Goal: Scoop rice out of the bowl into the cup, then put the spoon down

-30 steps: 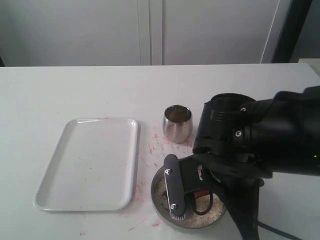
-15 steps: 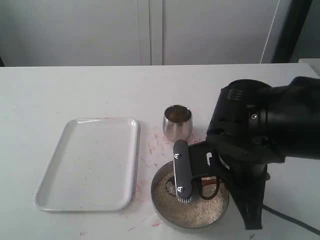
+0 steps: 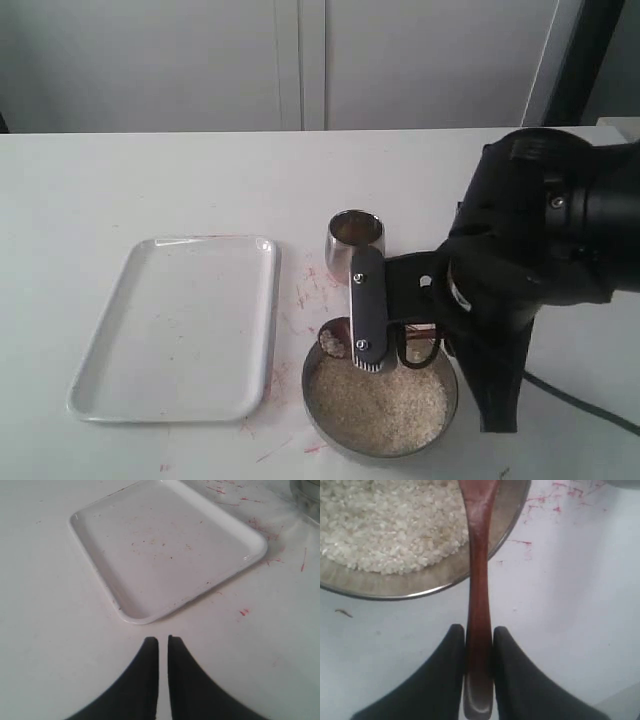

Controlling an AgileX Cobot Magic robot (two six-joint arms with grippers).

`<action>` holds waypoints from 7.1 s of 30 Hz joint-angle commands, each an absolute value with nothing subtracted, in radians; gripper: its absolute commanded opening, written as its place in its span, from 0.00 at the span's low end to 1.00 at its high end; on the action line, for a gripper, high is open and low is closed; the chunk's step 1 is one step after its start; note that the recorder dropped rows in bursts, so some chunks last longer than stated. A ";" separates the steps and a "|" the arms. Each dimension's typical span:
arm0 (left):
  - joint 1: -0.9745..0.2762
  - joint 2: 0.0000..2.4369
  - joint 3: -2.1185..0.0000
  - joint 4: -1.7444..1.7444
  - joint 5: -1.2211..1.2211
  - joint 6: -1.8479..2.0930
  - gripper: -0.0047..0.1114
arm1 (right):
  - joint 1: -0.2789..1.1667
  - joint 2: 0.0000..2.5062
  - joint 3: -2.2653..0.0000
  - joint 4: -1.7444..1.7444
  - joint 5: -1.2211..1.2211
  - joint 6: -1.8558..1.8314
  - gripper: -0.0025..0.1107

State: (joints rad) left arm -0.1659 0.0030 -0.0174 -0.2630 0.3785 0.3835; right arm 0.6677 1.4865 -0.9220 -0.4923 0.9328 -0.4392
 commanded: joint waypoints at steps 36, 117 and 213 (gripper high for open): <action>-0.173 0.000 -0.012 -0.268 0.382 0.386 0.16 | 0.398 1.747 -1.369 -0.311 1.174 -0.316 0.02; -0.173 0.000 -0.012 -0.268 0.382 0.386 0.16 | 0.558 1.958 -1.546 -0.873 1.221 -0.533 0.02; -0.173 0.000 -0.012 -0.268 0.382 0.386 0.16 | 0.578 1.921 -1.464 -0.998 1.218 -0.441 0.02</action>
